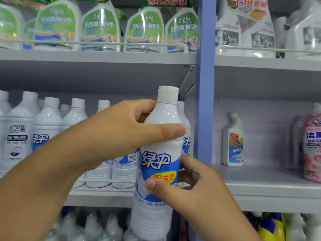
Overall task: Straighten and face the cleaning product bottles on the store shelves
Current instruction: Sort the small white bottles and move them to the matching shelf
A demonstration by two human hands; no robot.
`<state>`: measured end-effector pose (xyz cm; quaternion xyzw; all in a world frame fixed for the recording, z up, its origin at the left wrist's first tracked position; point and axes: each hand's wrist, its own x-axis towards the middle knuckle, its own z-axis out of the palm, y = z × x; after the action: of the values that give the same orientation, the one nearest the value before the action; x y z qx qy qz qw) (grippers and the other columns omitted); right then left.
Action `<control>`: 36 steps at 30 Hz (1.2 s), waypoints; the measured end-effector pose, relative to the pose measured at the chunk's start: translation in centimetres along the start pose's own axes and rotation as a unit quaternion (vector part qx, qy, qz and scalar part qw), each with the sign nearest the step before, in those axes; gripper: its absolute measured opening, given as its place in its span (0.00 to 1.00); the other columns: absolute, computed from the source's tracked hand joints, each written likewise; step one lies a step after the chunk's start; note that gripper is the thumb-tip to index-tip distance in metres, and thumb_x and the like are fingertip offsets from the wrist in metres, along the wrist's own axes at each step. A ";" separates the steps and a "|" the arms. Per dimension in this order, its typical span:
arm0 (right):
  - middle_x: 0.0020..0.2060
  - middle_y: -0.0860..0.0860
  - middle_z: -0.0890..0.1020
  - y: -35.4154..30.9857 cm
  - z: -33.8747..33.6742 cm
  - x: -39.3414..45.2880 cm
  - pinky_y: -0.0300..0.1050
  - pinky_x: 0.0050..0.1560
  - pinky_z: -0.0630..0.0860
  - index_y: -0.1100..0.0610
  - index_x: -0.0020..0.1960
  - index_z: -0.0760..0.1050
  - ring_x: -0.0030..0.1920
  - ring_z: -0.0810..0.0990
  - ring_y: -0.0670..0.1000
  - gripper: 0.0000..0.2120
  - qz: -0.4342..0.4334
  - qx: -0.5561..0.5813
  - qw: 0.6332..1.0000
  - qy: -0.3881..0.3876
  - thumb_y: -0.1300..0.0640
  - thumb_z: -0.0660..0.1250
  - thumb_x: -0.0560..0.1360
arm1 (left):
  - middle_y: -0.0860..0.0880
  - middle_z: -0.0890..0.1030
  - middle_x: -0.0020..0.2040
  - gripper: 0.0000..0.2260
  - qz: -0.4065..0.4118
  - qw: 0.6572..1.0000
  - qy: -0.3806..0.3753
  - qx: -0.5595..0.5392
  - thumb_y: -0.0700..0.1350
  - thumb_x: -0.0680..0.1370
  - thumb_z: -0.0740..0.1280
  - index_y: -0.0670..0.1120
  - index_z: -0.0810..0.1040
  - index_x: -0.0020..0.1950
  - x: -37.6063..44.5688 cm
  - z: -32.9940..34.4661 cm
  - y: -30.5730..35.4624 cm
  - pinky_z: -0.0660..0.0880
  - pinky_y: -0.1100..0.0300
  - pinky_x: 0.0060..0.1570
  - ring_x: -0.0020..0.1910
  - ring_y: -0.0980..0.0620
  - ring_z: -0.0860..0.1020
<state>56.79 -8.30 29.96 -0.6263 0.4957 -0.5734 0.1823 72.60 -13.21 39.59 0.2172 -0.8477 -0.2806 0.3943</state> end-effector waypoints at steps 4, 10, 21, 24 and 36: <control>0.43 0.41 0.87 -1.6 -0.3 1.3 0.39 0.47 0.81 0.45 0.49 0.84 0.44 0.84 0.41 0.15 -0.021 -0.030 0.999 -0.011 0.47 0.81 0.64 | 0.56 0.88 0.47 0.23 -0.022 0.995 -0.065 0.075 0.56 0.58 0.77 0.56 0.84 0.53 1.4 -3.2 1.5 0.82 0.63 0.39 0.45 0.57 0.87; 0.48 0.40 0.86 -3.9 -1.7 4.0 0.48 0.55 0.83 0.45 0.54 0.83 0.47 0.86 0.43 0.18 -0.038 -0.082 0.996 0.005 0.42 0.78 0.67 | 0.48 0.88 0.48 0.22 -0.039 0.998 -0.027 0.048 0.54 0.67 0.74 0.46 0.83 0.57 4.1 -5.3 1.9 0.84 0.54 0.47 0.48 0.50 0.87; 0.56 0.40 0.81 -12.7 -5.7 9.2 0.40 0.50 0.75 0.45 0.66 0.76 0.53 0.81 0.44 0.22 -0.099 -0.397 0.911 0.043 0.38 0.70 0.75 | 0.49 0.87 0.48 0.17 -0.070 0.988 0.024 0.135 0.53 0.71 0.79 0.50 0.81 0.56 8.6 -5.3 -0.5 0.85 0.50 0.47 0.46 0.50 0.87; 0.55 0.41 0.82 -13.8 -5.4 10.8 0.44 0.58 0.76 0.46 0.65 0.78 0.56 0.81 0.46 0.20 -0.131 -0.482 0.866 0.027 0.41 0.71 0.76 | 0.49 0.87 0.50 0.18 -0.077 0.990 0.016 0.118 0.51 0.71 0.80 0.50 0.80 0.57 9.8 -5.1 -1.2 0.84 0.47 0.51 0.48 0.49 0.86; 0.49 0.52 0.85 -15.7 -3.9 17.7 0.44 0.42 0.75 0.54 0.55 0.83 0.50 0.84 0.56 0.12 -0.070 -0.811 0.575 -0.085 0.50 0.64 0.79 | 0.53 0.82 0.53 0.34 -0.062 0.949 -0.027 0.308 0.58 0.61 0.84 0.50 0.74 0.60 11.9 -4.0 -2.2 0.82 0.48 0.55 0.51 0.49 0.82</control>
<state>57.08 -14.69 53.07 -0.5912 0.6908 0.1126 -0.4008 69.06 -23.07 46.81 0.3727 -0.8879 -0.0360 0.2675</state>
